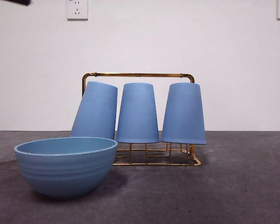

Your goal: Right arm lift cup from the cupboard, then place it on the right of the bowl

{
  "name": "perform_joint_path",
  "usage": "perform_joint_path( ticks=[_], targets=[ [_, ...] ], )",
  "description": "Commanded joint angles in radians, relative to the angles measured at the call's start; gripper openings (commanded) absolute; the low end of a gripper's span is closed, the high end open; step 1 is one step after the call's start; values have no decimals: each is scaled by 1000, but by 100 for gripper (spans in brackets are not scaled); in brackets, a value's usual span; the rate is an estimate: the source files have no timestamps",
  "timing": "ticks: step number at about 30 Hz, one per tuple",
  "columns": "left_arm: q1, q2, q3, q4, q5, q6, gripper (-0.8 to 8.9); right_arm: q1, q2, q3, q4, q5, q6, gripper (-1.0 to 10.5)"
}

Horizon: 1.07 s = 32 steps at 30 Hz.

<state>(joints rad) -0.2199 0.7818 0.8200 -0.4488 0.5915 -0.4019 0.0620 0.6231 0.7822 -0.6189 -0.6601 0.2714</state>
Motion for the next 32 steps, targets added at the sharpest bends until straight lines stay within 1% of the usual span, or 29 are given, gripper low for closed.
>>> perform_joint_path(
  ticks=[1,4,7,9,11,12,13,15,16,18,19,20,25,27,29,32],
  targets=[
    [-24,62,65,-48,82,91,8,21,45,43,-23,-9,-84,7],
    [-43,108,88,-58,128,154,8,41,78,53,-23,-32,-108,7],
    [-50,129,88,-56,127,228,8,53,96,53,-24,-20,-116,7],
    [-50,138,88,-60,127,246,12,56,101,52,-26,-20,-116,8],
    [-50,143,88,-59,123,245,63,56,101,52,-26,-18,-116,30],
    [-50,145,88,-58,119,245,97,56,101,52,-26,-16,-116,66],
    [-50,146,88,-55,114,245,154,56,101,52,-26,-15,-116,137],
    [-50,146,88,-51,110,245,300,56,101,52,-26,-14,-115,297],
    [-50,146,88,-51,110,245,390,59,101,52,-26,-14,-115,386],
    [-50,146,88,-51,110,245,502,64,101,52,-24,-14,-115,487],
    [-50,146,88,-51,110,245,538,68,101,52,-19,-17,-113,522],
    [-50,146,88,-52,110,245,547,74,101,52,-10,-19,-113,540],
    [-50,146,88,-51,110,245,545,105,103,52,5,-21,-87,542],
    [-50,146,88,-52,110,245,545,119,119,56,18,-18,-54,541],
    [-50,146,88,-52,110,245,545,138,161,76,19,-12,-14,542],
    [-50,146,88,-53,110,244,544,181,260,139,0,11,7,541]
  ],
)
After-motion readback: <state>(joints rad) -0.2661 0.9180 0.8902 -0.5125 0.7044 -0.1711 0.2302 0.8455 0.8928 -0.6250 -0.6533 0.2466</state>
